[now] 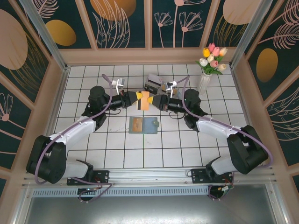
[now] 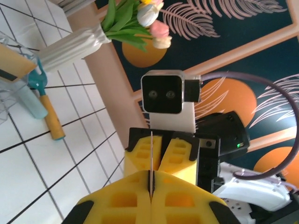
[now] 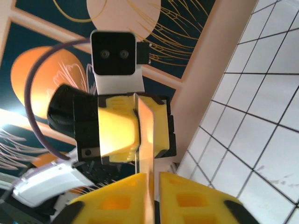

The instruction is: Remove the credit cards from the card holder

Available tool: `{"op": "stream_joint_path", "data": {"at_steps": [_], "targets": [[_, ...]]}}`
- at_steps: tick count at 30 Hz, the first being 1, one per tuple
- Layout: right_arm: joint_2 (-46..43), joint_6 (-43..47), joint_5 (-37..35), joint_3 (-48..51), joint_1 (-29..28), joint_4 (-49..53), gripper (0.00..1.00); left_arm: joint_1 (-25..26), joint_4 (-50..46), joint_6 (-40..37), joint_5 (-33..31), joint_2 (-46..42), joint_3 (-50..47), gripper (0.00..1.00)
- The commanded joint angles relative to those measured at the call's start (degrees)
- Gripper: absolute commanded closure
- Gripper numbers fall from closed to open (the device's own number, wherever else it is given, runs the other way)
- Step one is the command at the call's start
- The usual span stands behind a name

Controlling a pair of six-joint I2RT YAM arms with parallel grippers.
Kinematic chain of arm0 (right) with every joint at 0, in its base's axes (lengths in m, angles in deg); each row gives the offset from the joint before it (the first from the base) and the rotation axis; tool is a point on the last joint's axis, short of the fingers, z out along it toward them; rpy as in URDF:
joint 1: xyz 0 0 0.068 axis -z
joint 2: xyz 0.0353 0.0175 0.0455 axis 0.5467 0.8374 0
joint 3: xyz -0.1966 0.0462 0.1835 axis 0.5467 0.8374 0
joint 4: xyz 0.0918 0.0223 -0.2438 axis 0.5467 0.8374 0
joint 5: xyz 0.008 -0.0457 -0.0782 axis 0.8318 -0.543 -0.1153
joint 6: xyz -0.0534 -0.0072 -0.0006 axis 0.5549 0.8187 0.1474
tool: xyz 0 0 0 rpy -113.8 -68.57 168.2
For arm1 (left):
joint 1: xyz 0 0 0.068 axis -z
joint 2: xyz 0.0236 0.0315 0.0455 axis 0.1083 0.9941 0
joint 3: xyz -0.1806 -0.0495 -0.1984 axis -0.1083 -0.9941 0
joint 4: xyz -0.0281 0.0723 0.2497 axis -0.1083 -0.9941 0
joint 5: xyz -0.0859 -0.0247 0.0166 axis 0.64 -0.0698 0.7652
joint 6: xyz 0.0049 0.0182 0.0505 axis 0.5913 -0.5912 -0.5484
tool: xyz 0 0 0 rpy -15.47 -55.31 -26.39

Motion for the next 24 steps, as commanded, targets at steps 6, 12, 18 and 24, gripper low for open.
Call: {"op": "stream_joint_path", "data": {"at_steps": [6, 12, 18, 24], "targets": [[-2.4, -3.8, -6.7, 0.2, -0.7, -5.8, 0.66, -0.2, 7.8, 6.6, -5.6, -2.2, -1.0, 1.00], [-1.0, -1.9, -6.9, -2.1, -1.1, -2.7, 0.66, -0.1, 7.2, 7.2, -7.3, -2.5, -1.7, 1.00], [1.5, -2.9, -6.0, -3.8, -2.4, -5.3, 0.62, -0.1, 6.8, 7.7, -7.2, -1.9, -1.7, 1.00], [4.0, -3.0, -5.5, -5.8, -3.3, -5.3, 0.69, -0.1, 9.7, 10.0, -7.5, -1.1, -1.5, 1.00]]}}
